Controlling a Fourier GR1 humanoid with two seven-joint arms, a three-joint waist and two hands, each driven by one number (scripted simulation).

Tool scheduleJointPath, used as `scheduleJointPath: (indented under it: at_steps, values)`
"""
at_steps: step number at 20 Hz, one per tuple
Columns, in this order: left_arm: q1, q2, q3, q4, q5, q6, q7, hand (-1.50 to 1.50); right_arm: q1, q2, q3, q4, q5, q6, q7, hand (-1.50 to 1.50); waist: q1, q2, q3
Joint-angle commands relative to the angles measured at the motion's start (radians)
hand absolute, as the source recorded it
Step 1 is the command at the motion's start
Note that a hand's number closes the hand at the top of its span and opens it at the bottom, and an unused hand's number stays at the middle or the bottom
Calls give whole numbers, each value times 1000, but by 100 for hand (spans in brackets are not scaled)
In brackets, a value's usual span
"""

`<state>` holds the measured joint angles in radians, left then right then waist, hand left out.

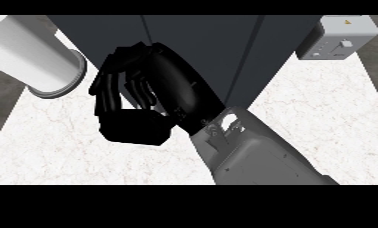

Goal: Pick up the wine, place it into the cabinet and close the cabinet

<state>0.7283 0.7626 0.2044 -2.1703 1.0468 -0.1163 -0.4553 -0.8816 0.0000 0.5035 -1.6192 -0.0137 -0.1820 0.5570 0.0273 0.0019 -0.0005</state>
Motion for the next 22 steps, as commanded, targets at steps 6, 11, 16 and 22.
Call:
scheduleJointPath:
  at_steps: [6,11,16,22]
  values:
    - [-131,-51,-95,-12,-66,71,120,-150,-91,-24,-165,276,6,97,-175,150,-23,4,1]
    - [-194,-82,-164,-60,-115,155,187,-150,-116,-63,-240,396,-3,158,-275,150,-19,5,1]
    - [-249,-115,-218,4,-164,170,180,-150,-157,-113,-285,474,-2,192,-329,150,-16,8,0]
    - [-296,-173,-314,26,-253,209,152,-150,-134,-146,-278,503,15,204,-400,150,-24,9,0]
